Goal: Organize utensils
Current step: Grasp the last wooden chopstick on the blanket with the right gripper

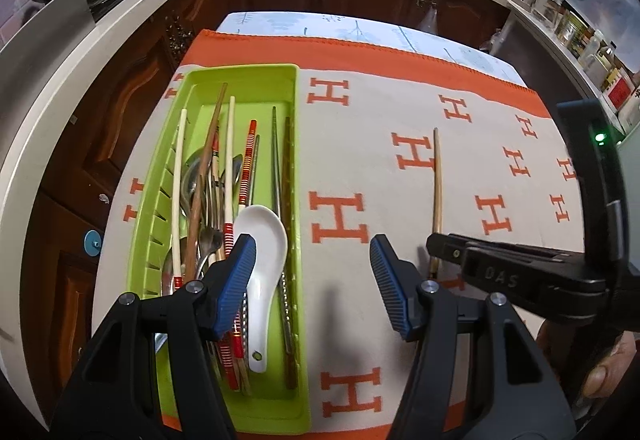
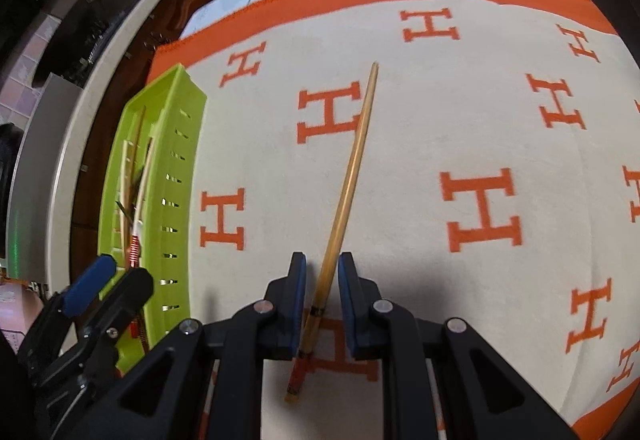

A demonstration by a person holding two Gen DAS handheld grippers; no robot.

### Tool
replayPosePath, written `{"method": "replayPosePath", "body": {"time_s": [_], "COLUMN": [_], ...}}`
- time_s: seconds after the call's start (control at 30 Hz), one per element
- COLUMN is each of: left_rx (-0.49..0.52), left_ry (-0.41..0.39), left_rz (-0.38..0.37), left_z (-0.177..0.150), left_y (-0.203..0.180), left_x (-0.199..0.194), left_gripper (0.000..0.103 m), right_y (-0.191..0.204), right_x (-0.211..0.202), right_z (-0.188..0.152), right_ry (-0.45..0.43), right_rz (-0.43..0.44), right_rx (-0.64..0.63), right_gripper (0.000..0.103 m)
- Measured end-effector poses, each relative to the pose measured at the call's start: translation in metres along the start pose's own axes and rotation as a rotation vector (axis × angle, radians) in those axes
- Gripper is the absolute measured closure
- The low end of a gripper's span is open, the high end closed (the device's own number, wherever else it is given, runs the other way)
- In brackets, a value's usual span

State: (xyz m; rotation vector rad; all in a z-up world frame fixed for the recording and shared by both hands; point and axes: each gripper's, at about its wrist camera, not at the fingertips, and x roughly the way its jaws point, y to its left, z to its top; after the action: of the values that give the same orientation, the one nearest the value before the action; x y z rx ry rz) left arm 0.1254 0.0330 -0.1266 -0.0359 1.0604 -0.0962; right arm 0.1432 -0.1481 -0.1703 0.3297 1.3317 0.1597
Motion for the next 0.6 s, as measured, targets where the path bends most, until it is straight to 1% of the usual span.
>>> {"method": "replayPosePath", "body": {"time_s": [0.07, 0.23, 0.27, 0.3, 0.33, 0.47, 0.6], "left_rx": [-0.006, -0.021, -0.021, -0.02, -0.02, -0.021, -0.024], "left_ry": [0.001, 0.007, 0.008, 0.008, 0.01, 0.013, 0.01], "left_rz": [0.0, -0.005, -0.004, -0.004, -0.003, 0.002, 0.006], "left_z": [-0.001, -0.005, -0.006, -0.007, -0.008, -0.014, -0.02], "left_y": [0.002, 0.005, 0.005, 0.005, 0.005, 0.006, 0.009], "left_x": [0.001, 0.003, 0.003, 0.003, 0.003, 0.001, -0.004], "left_gripper": [0.047, 0.047, 0.047, 0.047, 0.047, 0.047, 0.047], "right_y": [0.003, 0.014, 0.017, 0.019, 0.02, 0.011, -0.002], "right_x": [0.006, 0.007, 0.008, 0.008, 0.008, 0.006, 0.002], "right_z": [0.0, 0.0, 0.0, -0.001, -0.002, -0.002, -0.005], "right_ry": [0.013, -0.005, -0.01, -0.016, -0.024, -0.032, -0.014], "right_rz": [-0.012, -0.067, -0.079, -0.093, -0.101, -0.059, 0.014], "right_rx": [-0.001, -0.055, -0.067, -0.078, -0.087, -0.056, 0.002], "right_gripper": [0.087, 0.087, 0.088, 0.093, 0.093, 0.096, 0.096]}}
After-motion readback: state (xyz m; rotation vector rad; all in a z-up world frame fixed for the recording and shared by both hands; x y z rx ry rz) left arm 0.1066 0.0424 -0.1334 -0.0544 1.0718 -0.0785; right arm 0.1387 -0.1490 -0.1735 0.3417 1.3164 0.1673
